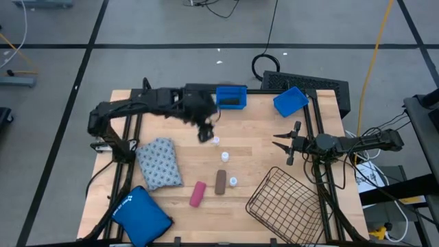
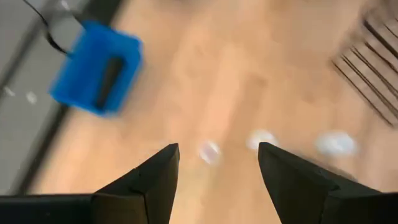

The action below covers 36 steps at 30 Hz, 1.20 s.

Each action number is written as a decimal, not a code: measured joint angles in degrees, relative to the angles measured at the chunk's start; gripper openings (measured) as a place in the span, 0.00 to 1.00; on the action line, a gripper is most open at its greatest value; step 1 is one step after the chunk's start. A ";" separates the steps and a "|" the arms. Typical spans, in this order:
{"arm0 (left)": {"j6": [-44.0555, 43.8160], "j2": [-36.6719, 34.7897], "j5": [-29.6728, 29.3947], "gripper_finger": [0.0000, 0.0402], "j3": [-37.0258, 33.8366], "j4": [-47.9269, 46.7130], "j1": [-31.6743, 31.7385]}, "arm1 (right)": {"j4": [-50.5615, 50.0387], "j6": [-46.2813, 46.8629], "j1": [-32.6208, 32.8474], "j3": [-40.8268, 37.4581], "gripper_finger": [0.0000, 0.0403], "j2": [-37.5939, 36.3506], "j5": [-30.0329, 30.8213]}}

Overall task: Pick & Place Medicine items
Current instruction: Put the pink rolled gauze into the left blue bin

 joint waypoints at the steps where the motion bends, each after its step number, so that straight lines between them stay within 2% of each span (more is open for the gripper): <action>1: -2.20 -0.03 0.00 0.57 0.00 -1.66 -1.91 | 0.00 0.00 -0.01 0.00 0.29 0.00 -0.01; 5: -11.62 1.14 -0.01 0.57 -0.02 -7.02 -9.77 | 0.00 0.00 0.00 0.01 0.29 0.02 0.00; 9: -22.26 3.42 -0.70 0.57 -0.09 -8.19 -17.71 | 0.00 0.00 -0.02 0.01 0.29 0.02 0.00; 16: -46.93 9.71 -10.31 0.57 -0.09 -8.25 -30.53 | 0.00 0.00 -0.01 0.00 0.29 0.02 0.00; 19: -58.27 13.17 -11.04 0.57 -0.09 -8.30 -34.00 | -0.01 0.00 -0.01 0.00 0.29 0.00 0.00; 24: -70.16 18.91 -5.63 0.57 -0.09 -8.45 -35.76 | -0.02 0.00 0.00 0.01 0.29 0.00 0.02; 31: -73.82 24.80 -0.63 0.57 -0.09 -8.86 -34.11 | -0.02 0.00 0.00 0.01 0.29 0.00 0.00; 36: -77.18 26.57 0.23 0.57 -0.09 -10.85 -33.76 | -0.02 0.00 -0.01 0.01 0.29 0.00 0.01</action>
